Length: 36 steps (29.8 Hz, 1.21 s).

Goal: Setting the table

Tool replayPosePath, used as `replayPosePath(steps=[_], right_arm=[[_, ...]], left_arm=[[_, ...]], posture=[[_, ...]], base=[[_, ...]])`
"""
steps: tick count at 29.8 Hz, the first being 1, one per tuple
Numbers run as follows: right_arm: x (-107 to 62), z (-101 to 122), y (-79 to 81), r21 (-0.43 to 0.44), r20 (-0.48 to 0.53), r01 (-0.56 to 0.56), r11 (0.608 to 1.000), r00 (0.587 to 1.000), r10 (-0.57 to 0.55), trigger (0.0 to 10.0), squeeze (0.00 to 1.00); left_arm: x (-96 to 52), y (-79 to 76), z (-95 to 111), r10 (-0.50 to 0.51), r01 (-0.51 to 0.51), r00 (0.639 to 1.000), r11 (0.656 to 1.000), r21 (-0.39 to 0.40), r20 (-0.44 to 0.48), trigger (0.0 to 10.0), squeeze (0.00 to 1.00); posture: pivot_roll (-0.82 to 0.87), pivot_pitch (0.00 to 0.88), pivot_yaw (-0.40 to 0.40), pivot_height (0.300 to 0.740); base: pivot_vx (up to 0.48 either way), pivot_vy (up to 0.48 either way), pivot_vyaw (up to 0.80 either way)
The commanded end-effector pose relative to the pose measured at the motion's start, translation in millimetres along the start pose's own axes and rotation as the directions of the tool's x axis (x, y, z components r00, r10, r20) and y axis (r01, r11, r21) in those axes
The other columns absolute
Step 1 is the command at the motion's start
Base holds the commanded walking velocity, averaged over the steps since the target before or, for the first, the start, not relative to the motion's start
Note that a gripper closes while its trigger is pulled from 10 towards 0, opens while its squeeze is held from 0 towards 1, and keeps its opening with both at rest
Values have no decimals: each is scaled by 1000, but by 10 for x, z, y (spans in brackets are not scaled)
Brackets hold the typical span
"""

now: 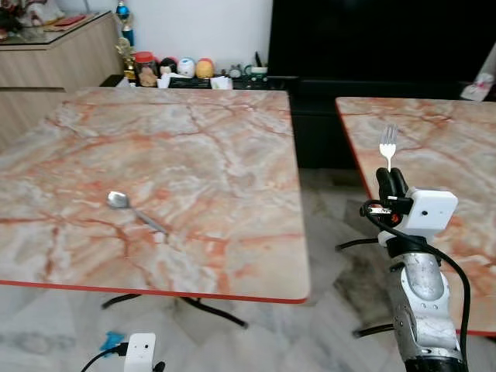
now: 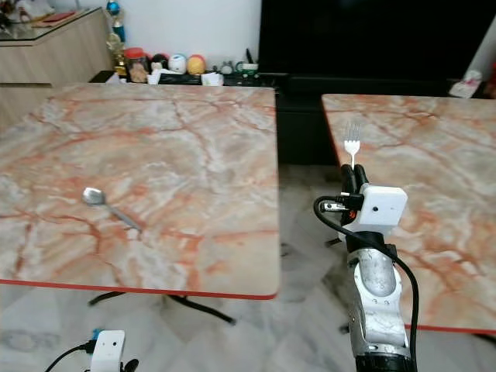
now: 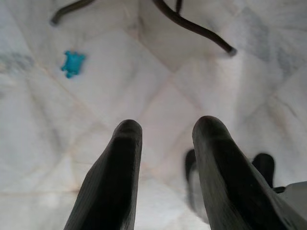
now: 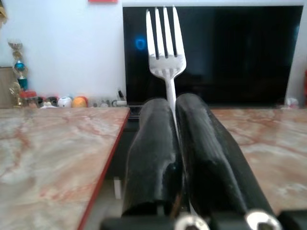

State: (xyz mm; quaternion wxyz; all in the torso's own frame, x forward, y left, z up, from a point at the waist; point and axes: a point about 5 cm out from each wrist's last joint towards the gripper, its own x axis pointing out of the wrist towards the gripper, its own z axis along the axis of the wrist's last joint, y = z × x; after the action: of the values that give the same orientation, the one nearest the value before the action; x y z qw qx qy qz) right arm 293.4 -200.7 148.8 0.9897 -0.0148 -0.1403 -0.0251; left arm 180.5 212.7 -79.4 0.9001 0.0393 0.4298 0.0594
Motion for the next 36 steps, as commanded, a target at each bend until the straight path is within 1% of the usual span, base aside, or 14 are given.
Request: replayPosePath(steps=[1,27,36], right_arm=[[30,66,15,1,28,-7,1000,1000,7,10000,0],[7,70,-28,4,33,15,1000,999,-15,10000,0],[43,103,-29,3,40,13,1000,999,-13,10000,0]], left_arm=[[-12,20,-57,0,0,1000,1000,14,-22,10000,0],[-11,5,-42,-14,15,1000,1000,19,-11,10000,0],[3,-8,18,-16,16,1000,1000,19,6,10000,0]], posture=[[22,0,-20,736],[6,0,-14,736],[7,0,-9,736]], base=[[0,-454,0],[0,-455,0],[0,-455,0]])
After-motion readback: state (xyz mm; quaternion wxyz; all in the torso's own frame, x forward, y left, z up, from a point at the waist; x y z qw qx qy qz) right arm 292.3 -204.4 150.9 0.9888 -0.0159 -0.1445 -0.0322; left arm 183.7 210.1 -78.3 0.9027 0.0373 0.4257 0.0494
